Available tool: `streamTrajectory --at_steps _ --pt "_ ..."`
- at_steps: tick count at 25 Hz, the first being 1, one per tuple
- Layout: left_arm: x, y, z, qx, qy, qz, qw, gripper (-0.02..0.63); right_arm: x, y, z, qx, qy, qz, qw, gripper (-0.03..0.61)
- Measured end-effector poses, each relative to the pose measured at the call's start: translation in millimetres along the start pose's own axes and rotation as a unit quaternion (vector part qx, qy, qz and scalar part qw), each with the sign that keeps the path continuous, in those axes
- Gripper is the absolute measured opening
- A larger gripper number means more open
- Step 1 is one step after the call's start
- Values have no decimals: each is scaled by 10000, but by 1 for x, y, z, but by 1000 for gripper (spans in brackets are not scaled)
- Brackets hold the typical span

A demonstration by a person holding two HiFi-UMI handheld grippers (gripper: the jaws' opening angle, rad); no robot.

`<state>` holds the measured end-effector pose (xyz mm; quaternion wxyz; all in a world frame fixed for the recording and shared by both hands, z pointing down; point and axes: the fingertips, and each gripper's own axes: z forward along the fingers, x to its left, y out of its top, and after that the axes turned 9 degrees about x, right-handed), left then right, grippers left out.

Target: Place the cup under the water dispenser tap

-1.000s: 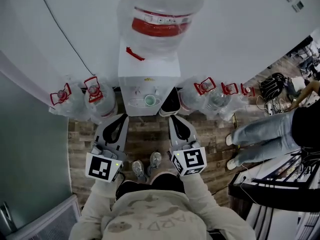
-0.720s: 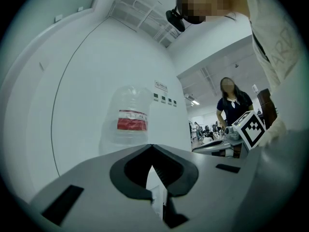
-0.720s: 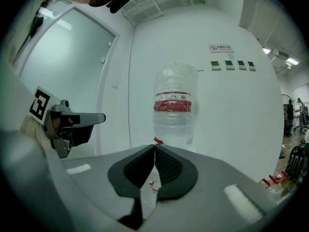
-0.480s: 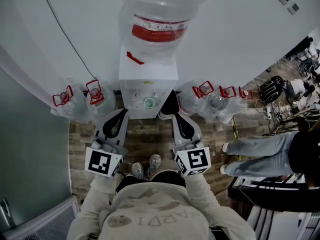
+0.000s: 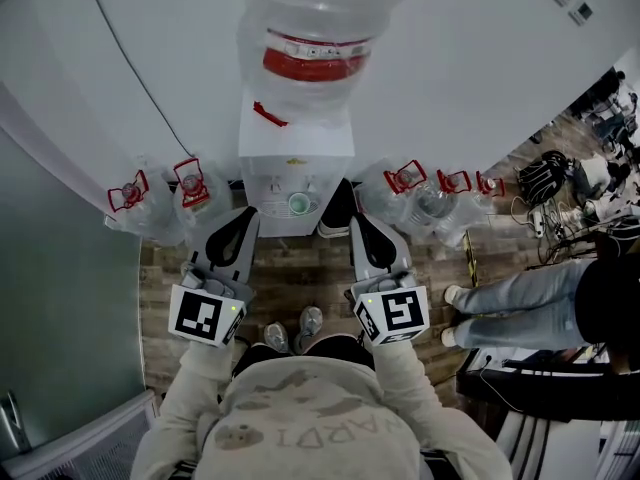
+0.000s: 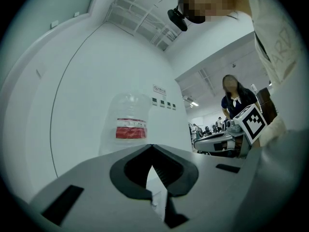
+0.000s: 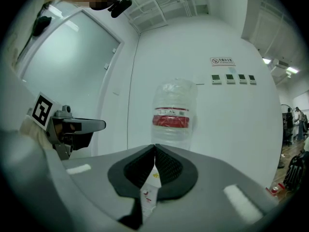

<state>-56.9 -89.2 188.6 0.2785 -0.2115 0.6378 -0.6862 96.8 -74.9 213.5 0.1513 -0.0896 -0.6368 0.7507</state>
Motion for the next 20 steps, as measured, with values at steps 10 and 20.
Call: streamTrajectory --at_steps 10,20 --pt "-1 2 -7 -54 -13 -84 9999 5 7 7 -6 -109 -66 -52 9999 8" --pt "2 2 -13 -80 2 -90 9999 5 12 12 -9 -171 -107 -109 9997 9"
